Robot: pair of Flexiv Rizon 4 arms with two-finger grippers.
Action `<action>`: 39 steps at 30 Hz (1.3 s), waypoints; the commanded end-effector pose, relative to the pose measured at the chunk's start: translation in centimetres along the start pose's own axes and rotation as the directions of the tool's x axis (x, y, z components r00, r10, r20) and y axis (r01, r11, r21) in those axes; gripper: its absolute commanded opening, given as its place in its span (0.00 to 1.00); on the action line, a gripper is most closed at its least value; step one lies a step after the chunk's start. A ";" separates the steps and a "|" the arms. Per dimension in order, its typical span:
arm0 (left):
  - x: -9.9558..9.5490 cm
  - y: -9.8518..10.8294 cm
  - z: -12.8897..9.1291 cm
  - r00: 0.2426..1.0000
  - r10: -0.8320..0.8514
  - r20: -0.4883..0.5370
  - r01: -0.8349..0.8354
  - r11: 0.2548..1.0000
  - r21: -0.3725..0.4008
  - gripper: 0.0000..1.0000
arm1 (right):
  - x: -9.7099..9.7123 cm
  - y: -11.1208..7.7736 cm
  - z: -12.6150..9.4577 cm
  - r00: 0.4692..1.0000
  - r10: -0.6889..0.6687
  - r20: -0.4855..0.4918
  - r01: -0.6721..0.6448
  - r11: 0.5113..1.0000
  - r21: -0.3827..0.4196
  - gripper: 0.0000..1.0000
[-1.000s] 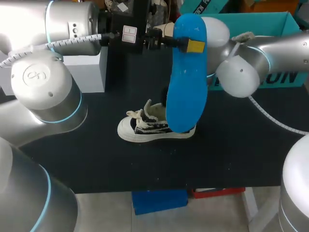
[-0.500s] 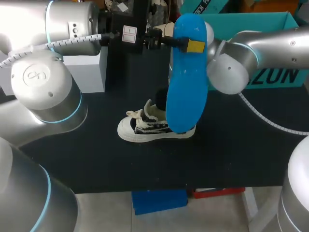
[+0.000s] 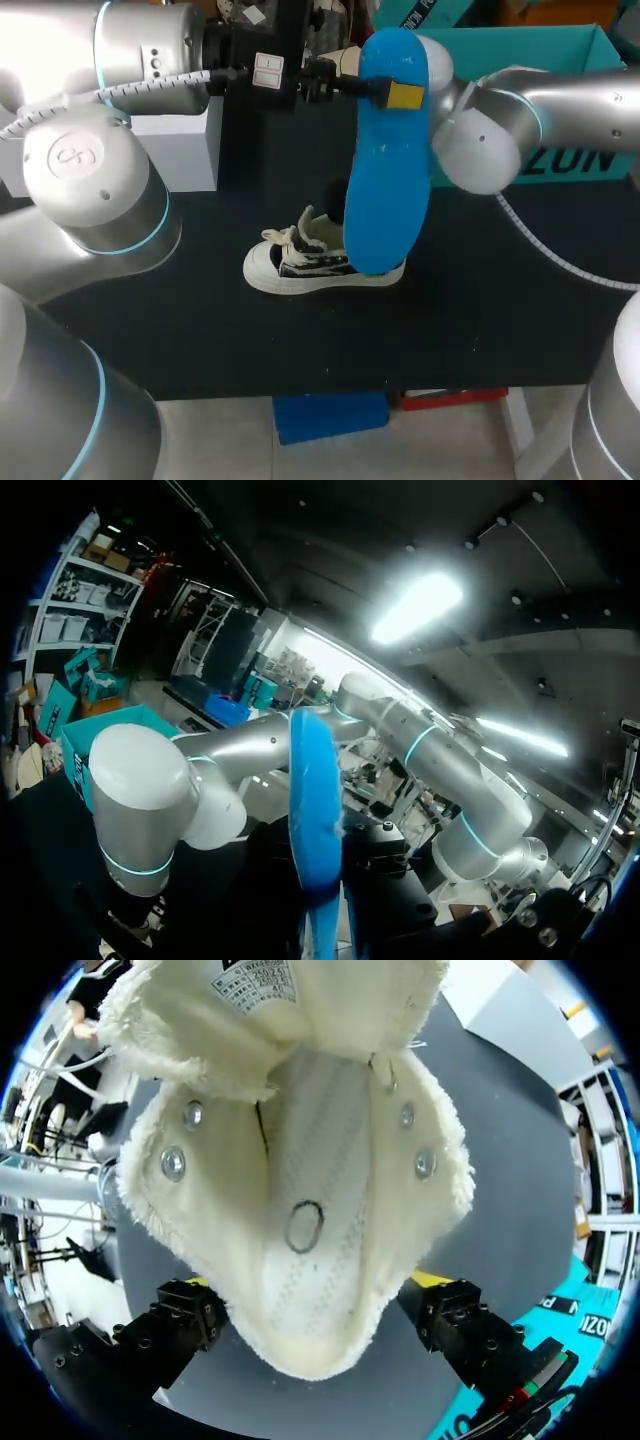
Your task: Take the shoe out of the shoebox, open the shoe tongue, remove and reinsert the insole, then place the shoe into the shoebox
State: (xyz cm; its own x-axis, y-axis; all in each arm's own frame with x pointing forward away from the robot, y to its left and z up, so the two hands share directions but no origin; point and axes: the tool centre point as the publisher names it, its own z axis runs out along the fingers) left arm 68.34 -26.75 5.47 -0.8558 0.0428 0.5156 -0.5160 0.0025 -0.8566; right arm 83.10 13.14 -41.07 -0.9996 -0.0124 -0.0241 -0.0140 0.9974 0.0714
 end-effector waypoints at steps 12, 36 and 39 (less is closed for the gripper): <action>0.1 0.0 0.0 1.000 -0.001 0.005 0.001 1.000 -0.001 0.00 | 0.2 -3.5 -0.1 1.000 0.009 -0.001 -0.008 0.915 -0.403 1.00; 0.1 0.0 0.0 1.000 -0.001 0.005 0.001 1.000 -0.001 0.00 | 0.2 -3.8 2.3 0.999 0.031 -0.019 -0.036 0.692 -0.721 1.00; 0.1 0.0 0.0 1.000 -0.001 0.005 0.001 1.000 -0.001 0.00 | 0.2 -3.8 2.4 0.999 0.029 -0.024 -0.037 0.683 -0.730 1.00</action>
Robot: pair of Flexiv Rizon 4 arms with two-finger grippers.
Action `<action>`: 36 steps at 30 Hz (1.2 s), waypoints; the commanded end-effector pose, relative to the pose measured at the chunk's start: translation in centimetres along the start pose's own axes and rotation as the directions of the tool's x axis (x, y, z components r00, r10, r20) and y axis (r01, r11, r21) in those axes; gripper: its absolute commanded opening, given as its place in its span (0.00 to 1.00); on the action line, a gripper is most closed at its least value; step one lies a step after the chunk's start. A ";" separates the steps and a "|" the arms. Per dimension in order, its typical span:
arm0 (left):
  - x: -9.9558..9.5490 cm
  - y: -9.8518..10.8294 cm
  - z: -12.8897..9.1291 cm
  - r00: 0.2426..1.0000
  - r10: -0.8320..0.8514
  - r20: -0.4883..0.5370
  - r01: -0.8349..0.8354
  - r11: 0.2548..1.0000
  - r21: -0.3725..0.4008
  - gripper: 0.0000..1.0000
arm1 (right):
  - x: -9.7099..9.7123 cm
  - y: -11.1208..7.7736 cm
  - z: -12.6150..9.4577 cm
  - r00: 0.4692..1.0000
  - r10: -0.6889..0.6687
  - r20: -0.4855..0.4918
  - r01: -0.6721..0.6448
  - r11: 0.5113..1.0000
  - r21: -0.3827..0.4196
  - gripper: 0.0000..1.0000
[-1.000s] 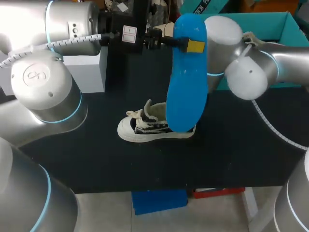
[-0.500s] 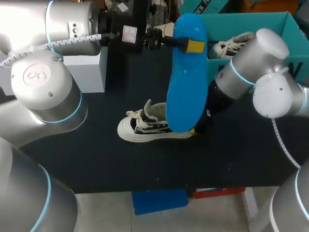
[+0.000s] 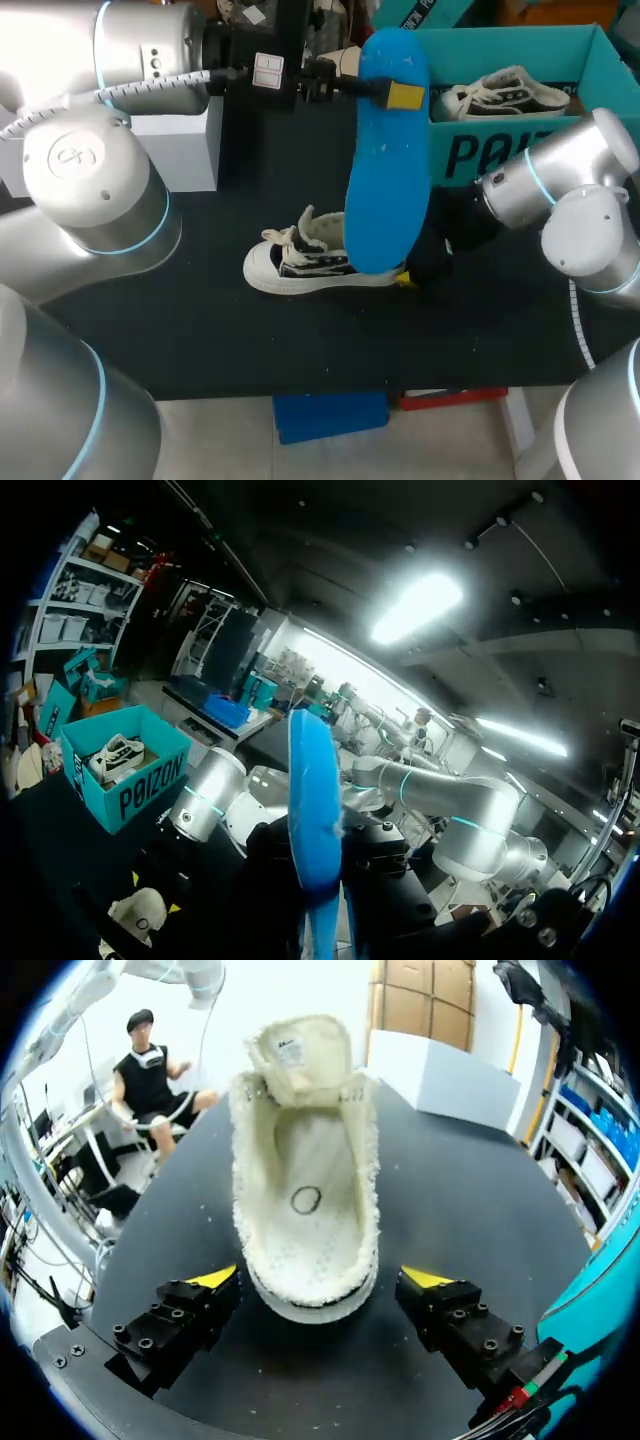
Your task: Take the shoe out of the shoebox, open the shoe tongue, remove and reinsert the insole, then place the shoe into the shoebox
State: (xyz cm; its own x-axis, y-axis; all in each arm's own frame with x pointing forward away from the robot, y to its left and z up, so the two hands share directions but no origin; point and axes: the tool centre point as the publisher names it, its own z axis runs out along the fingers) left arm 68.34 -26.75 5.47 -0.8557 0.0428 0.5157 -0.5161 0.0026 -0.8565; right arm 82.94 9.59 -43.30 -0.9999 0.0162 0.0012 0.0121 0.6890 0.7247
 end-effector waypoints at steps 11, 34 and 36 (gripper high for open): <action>0.1 0.0 0.0 1.000 -0.001 0.005 0.001 1.000 -0.001 0.00 | -0.1 -0.4 0.5 1.000 0.006 -0.014 -0.007 0.996 -0.089 1.00; 0.1 0.0 0.0 1.000 -0.001 0.005 0.001 1.000 -0.001 0.00 | -1.3 4.0 -3.4 0.998 -0.055 0.026 0.033 0.851 0.524 1.00; 0.1 0.0 0.0 1.000 -0.001 0.005 0.001 1.000 -0.001 0.00 | -1.3 5.0 -3.2 0.998 -0.065 0.025 0.039 0.812 0.583 1.00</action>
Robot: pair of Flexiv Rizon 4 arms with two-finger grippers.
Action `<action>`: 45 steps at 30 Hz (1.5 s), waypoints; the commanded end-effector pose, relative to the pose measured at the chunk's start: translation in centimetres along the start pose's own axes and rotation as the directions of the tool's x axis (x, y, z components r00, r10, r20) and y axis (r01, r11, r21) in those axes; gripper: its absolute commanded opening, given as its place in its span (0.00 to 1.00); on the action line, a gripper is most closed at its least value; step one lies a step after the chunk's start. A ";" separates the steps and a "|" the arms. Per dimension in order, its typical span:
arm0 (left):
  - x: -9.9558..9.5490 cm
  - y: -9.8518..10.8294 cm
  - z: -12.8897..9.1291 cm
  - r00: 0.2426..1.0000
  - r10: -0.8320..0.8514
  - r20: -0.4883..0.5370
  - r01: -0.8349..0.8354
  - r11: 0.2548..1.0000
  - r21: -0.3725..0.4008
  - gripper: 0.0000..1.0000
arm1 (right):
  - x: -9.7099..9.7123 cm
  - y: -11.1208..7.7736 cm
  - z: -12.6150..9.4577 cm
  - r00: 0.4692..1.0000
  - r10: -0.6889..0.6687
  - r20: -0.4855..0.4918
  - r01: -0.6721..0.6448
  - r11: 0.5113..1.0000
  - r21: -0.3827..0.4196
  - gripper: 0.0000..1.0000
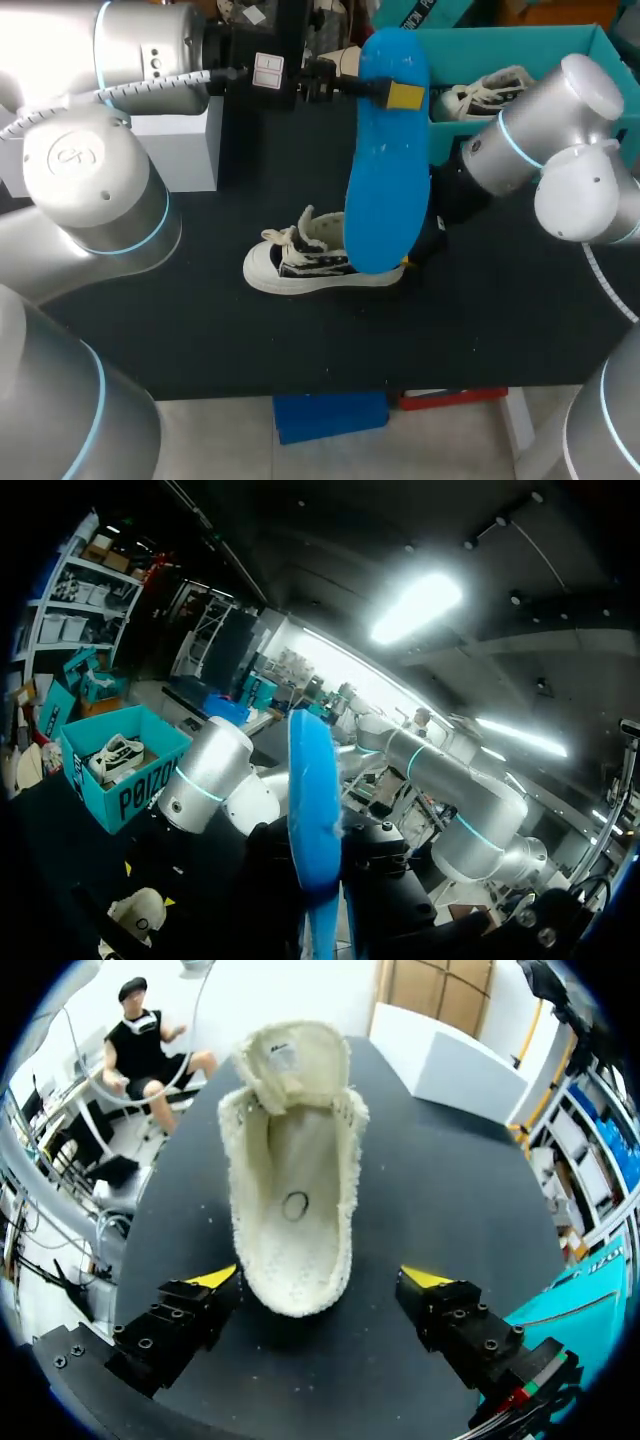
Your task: Take the shoe out of the shoebox, open the shoe tongue, remove and reinsert the insole, then place the shoe into the shoebox
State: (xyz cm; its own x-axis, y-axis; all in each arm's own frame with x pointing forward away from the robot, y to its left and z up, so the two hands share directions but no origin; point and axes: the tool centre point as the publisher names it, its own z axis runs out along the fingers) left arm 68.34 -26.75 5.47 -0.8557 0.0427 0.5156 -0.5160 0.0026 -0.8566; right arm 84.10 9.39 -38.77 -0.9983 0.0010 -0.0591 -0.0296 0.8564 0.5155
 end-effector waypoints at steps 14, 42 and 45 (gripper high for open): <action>0.1 0.0 0.0 1.000 -0.001 0.005 0.001 1.000 -0.001 0.00 | -1.8 5.0 1.4 0.998 -0.059 -0.011 0.056 0.846 0.530 1.00; 0.1 0.0 0.0 1.000 -0.001 0.005 0.001 1.000 -0.001 0.00 | -2.9 7.6 6.1 0.991 -0.102 -0.089 0.133 0.857 0.498 0.27; 0.1 0.0 0.0 1.000 -0.001 0.005 0.001 1.000 -0.001 0.00 | -2.7 7.5 6.3 0.987 -0.107 -0.118 0.152 0.857 0.493 0.06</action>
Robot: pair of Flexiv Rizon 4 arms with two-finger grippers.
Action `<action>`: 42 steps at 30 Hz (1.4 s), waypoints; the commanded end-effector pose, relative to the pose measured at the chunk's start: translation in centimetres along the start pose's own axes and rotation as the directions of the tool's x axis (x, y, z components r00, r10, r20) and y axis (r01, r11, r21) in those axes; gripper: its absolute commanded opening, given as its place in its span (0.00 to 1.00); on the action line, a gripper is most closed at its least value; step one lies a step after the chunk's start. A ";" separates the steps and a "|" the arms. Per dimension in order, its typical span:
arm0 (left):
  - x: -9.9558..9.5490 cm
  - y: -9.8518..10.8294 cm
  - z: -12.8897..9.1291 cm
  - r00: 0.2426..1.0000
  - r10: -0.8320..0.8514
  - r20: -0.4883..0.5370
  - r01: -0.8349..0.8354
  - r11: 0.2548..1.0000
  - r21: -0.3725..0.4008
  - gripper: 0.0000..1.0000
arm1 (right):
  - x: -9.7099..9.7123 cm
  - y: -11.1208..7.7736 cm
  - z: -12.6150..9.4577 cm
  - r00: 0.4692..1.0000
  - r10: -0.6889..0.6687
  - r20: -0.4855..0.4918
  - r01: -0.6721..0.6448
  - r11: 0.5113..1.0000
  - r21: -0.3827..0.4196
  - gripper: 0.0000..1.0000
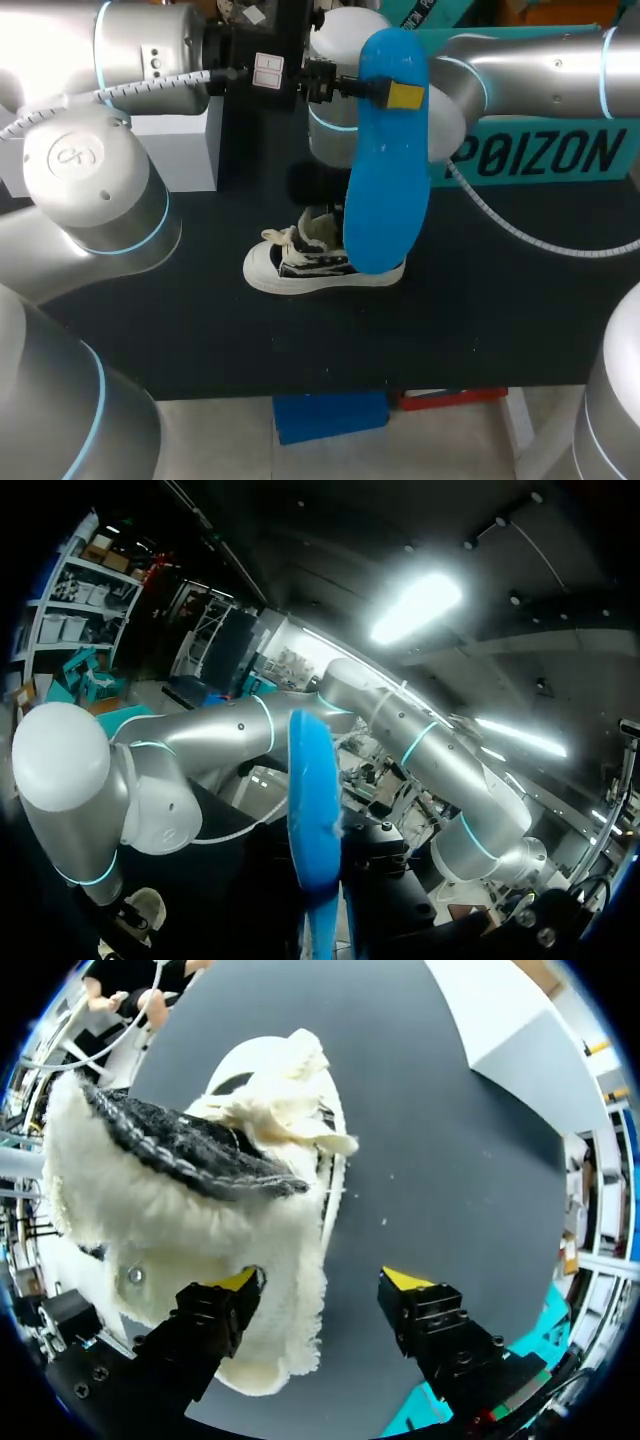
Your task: Take the shoe out of the shoebox, open the shoe tongue, remove and reinsert the insole, then place the shoe into the shoebox
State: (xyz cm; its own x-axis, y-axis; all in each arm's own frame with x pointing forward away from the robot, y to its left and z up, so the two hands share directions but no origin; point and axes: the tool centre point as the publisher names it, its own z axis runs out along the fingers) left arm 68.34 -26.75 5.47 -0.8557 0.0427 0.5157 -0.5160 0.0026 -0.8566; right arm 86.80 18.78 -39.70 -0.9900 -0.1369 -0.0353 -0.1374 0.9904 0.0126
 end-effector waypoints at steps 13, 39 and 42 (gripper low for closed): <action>0.1 0.0 0.0 1.000 -0.001 0.005 0.001 1.000 -0.001 0.00 | 0.0 0.4 0.8 0.996 -0.031 -0.084 0.030 0.999 -0.013 0.00; 0.1 0.0 0.0 1.000 -0.001 0.005 0.001 1.000 -0.001 0.00 | -1.1 -3.8 -11.9 0.681 0.728 0.077 -0.729 0.684 -0.017 0.00; 0.1 0.0 0.0 1.000 -0.001 0.005 0.001 1.000 -0.001 0.00 | -1.1 -4.5 -12.3 0.497 0.863 0.085 -0.866 0.500 -0.021 0.00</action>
State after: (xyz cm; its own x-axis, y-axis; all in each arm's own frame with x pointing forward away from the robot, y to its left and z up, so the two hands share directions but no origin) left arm 68.34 -26.75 5.47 -0.8557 0.0427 0.5157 -0.5160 0.0025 -0.8566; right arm 89.11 15.81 -30.01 -0.9578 0.2828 -0.0510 0.2836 0.9589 -0.0090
